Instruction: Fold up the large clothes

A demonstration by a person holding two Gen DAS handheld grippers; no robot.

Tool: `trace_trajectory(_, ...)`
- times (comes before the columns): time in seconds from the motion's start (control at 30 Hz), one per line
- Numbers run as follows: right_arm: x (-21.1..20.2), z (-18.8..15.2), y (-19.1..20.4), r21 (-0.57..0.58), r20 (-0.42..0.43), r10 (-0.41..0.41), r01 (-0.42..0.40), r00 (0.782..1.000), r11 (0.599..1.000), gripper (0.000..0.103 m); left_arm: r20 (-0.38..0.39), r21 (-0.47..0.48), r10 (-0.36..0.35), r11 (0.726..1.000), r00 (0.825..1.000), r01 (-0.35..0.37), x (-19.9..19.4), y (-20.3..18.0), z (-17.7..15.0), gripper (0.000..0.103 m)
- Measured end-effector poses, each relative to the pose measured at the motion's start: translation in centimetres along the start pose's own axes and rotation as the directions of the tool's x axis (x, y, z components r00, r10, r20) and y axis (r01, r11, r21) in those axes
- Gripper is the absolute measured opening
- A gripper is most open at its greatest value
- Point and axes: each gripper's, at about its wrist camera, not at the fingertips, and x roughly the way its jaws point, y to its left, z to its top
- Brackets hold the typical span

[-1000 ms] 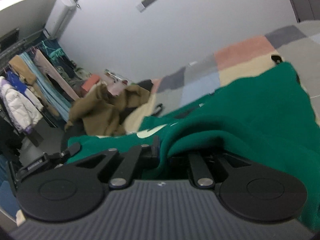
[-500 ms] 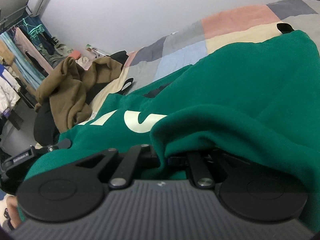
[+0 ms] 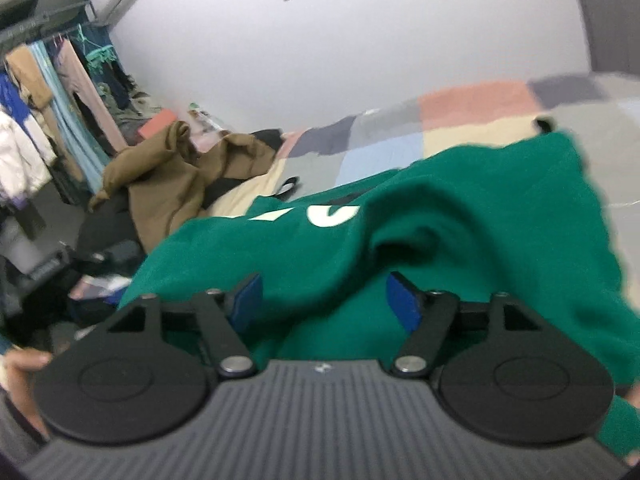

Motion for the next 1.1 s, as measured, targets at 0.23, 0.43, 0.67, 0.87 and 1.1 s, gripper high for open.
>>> trace_trajectory(0.23,-3.9,-3.9,1.2,-0.137,0.023,-0.206,0.207,0.978,0.969,0.08,0.042,0.012,-0.003,1.0,0.999,0.003,-4.9,-1.7,-1.6,0.083)
trace_trajectory(0.43,-1.4,-5.1,1.7,-0.219,-0.072,-0.275,0.254,0.959,0.942,0.079,0.023,0.018,-0.039,0.999,0.999,0.038,-5.1,-3.4,-2.8,0.083)
trace_trajectory(0.67,0.2,-6.2,3.4,-0.352,-0.118,-0.289,0.232,0.95,0.907,0.046,-0.023,0.006,-0.026,1.0,0.999,0.026,-4.1,-3.6,-4.0,0.083)
trace_trajectory(0.87,-1.2,-5.9,4.0,-0.355,-0.066,-0.303,0.262,0.951,0.897,0.009,-0.024,-0.032,-0.036,0.999,0.999,0.036,-4.1,-2.8,-3.7,0.083)
trace_trajectory(1.1,-4.5,-3.0,1.3,-0.212,0.081,-0.392,0.4,0.916,0.892,0.008,-0.025,-0.092,-0.069,0.993,0.997,0.067,-4.1,-1.7,-3.3,0.083)
